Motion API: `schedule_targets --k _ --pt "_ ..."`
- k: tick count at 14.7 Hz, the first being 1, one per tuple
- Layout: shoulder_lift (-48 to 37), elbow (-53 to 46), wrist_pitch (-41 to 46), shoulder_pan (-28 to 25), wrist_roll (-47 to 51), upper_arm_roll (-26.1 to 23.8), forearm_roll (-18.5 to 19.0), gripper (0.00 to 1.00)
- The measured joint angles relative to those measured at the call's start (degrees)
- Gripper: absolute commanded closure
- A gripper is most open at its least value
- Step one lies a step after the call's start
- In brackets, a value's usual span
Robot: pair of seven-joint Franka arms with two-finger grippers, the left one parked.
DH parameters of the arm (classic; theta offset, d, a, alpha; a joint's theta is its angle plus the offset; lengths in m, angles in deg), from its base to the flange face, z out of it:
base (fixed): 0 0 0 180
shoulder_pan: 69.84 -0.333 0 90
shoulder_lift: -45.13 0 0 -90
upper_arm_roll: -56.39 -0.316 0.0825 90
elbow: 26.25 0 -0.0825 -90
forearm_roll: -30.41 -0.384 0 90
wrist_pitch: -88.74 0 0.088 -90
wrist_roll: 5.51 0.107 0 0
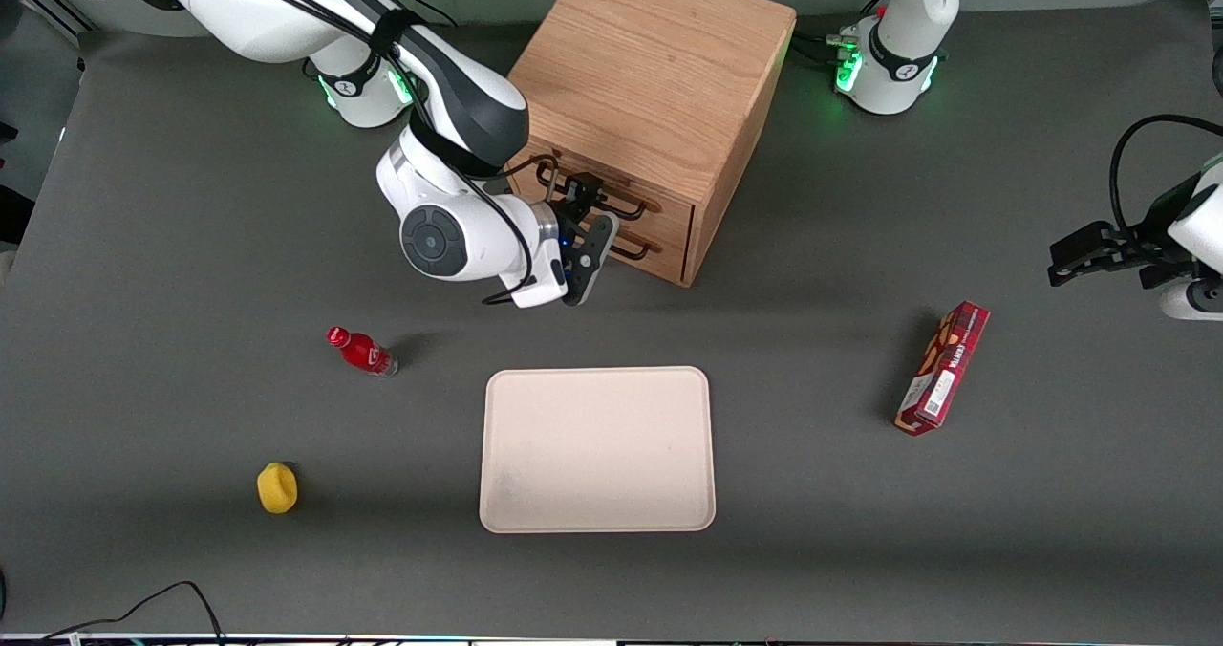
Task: Open upper drawer
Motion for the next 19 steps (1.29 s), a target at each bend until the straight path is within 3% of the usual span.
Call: schedule_targets --k 3,7,15,19 --pt "1.01 -0.41 -0.1 -0.01 0.0 -0.52 1.49 0.0" --pt "3.98 -4.84 -1.53 0.41 0.0 0.69 6.72 0.0" --pt "9.45 -17.08 4.96 1.71 -0.25 4.25 7.82 0.0" --pt "10.3 -19.02 5.21 1.58 -2.61 4.97 11.99 0.0"
